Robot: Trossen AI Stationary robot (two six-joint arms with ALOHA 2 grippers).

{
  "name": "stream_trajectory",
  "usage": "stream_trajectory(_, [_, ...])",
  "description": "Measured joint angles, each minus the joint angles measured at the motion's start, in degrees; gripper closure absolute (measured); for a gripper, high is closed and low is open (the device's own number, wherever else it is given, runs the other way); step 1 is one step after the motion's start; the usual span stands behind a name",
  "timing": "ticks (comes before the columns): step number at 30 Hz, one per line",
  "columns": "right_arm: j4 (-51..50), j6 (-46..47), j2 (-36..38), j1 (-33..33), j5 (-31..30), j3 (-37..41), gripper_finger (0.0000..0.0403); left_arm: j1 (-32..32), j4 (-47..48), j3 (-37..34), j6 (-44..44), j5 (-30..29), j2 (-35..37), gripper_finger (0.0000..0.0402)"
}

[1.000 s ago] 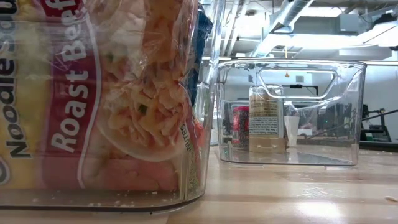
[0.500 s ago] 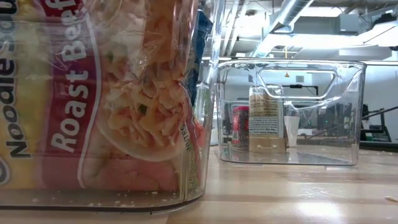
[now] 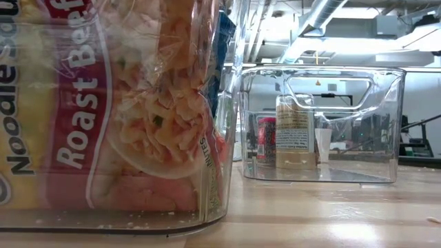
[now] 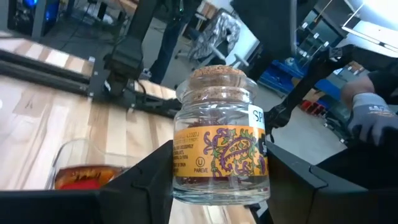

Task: Pick & Place Food Item
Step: Put the brown seasoning bottle into the right transparent bin

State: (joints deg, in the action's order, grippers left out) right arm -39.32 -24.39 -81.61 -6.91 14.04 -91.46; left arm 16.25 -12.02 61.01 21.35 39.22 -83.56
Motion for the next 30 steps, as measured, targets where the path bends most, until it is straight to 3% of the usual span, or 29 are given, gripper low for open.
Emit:
stream_trajectory(10, [4.4,-2.6,-2.9,1.2,-0.3,0.1,0.0111,-0.7,-0.1,0.0,0.2,-0.2,0.4,0.0216])
stream_trajectory(30, [3.1,-2.6,-4.0,1.4,-0.3,0.0,0.0111,-2.1,-2.7,0.0,0.3,-1.8,0.4,0.0216])
